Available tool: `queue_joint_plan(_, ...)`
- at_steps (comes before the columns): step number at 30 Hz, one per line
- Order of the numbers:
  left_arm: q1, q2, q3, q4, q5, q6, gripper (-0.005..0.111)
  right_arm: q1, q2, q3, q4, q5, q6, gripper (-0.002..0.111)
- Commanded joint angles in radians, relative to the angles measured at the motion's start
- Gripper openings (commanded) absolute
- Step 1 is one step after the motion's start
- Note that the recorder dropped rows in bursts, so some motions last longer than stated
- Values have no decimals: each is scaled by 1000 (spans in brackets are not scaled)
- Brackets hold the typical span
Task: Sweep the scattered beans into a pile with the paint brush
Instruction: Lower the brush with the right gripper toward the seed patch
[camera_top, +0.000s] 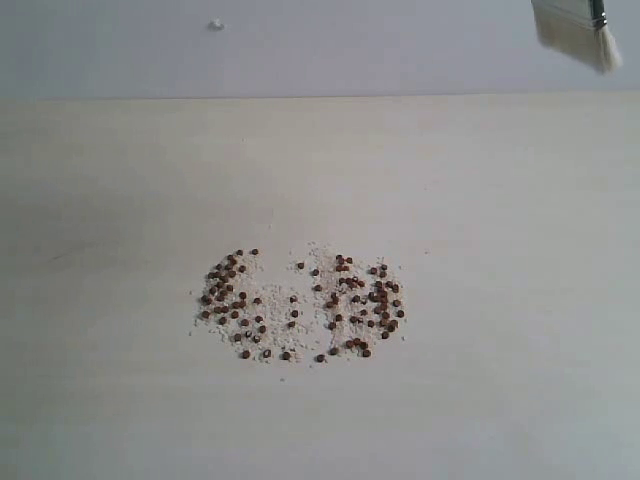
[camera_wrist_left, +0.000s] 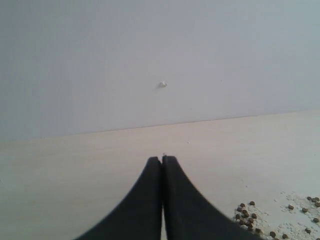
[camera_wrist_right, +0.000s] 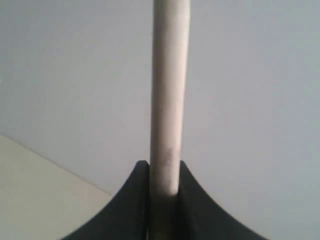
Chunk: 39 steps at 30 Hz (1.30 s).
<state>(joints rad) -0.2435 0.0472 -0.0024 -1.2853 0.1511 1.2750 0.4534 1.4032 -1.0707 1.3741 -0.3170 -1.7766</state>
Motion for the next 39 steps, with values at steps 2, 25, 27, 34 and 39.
queue_joint_plan(2, 4, -5, 2, -8, 3, -3, 0, 1, 17, -4, -4, 25, -18, 0)
queue_joint_plan(25, 4, -5, 2, -8, 3, -3, 0, 1, 17, 69, -1237, 166, 1319, 0)
queue_joint_plan(27, 4, -5, 2, -8, 3, -3, 0, 1, 17, 119, -1313, 91, 1422, 0)
queue_joint_plan(34, 4, -5, 2, -8, 3, -3, 0, 1, 17, 329, -1140, -245, 1390, 0)
queue_joint_plan(39, 4, -5, 2, -8, 3, -3, 0, 1, 17, 512, -1014, -497, 1302, 0)
